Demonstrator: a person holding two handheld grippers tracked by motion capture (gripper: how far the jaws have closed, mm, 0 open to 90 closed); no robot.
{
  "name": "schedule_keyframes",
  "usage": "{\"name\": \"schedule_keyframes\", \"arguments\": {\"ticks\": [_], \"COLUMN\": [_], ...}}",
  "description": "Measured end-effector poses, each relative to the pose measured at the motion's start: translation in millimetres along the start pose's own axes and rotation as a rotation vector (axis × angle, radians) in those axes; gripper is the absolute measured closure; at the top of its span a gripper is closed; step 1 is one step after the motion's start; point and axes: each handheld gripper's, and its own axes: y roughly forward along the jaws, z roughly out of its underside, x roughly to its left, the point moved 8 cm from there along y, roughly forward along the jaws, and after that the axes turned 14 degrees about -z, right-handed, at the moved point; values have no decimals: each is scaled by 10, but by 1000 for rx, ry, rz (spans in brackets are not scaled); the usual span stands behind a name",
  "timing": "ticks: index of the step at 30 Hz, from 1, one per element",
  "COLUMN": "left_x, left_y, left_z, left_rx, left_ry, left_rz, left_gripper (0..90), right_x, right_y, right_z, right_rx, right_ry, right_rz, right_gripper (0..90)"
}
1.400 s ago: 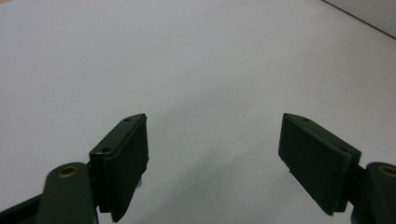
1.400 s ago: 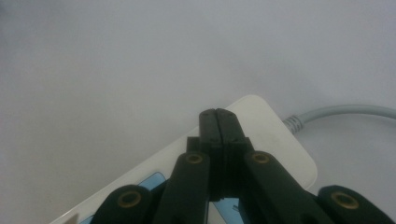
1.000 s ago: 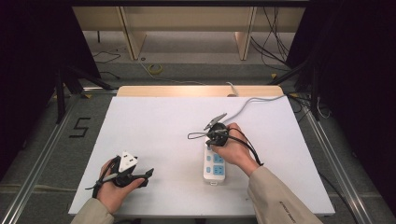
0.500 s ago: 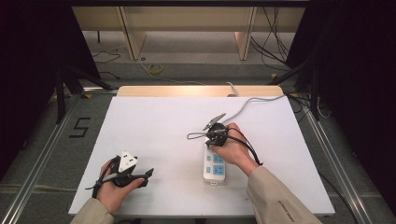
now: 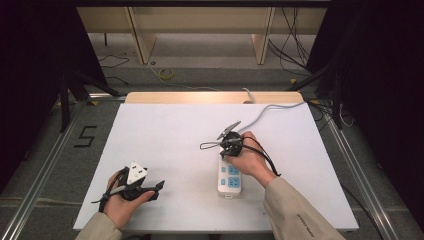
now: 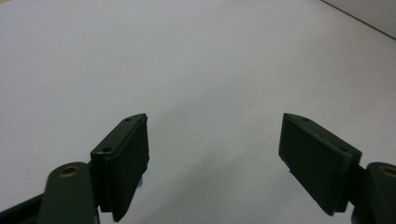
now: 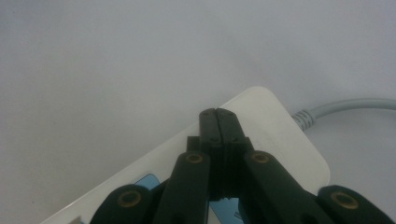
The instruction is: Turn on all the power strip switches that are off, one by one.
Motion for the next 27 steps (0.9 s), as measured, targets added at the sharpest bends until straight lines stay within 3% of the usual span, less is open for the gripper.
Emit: {"name": "schedule_keyframes", "arguments": {"ticks": [27], "left_x": [-11], "left_y": [2], "left_z": [-4], "left_rx": [1], "left_ry": [-1], "left_rz": [2], "left_gripper": [245], "right_x": [18], "right_y": [20], "right_z": [-11], "right_rx": [50], "right_ry": [-19], "right_rz": [47], "right_gripper": [900]}}
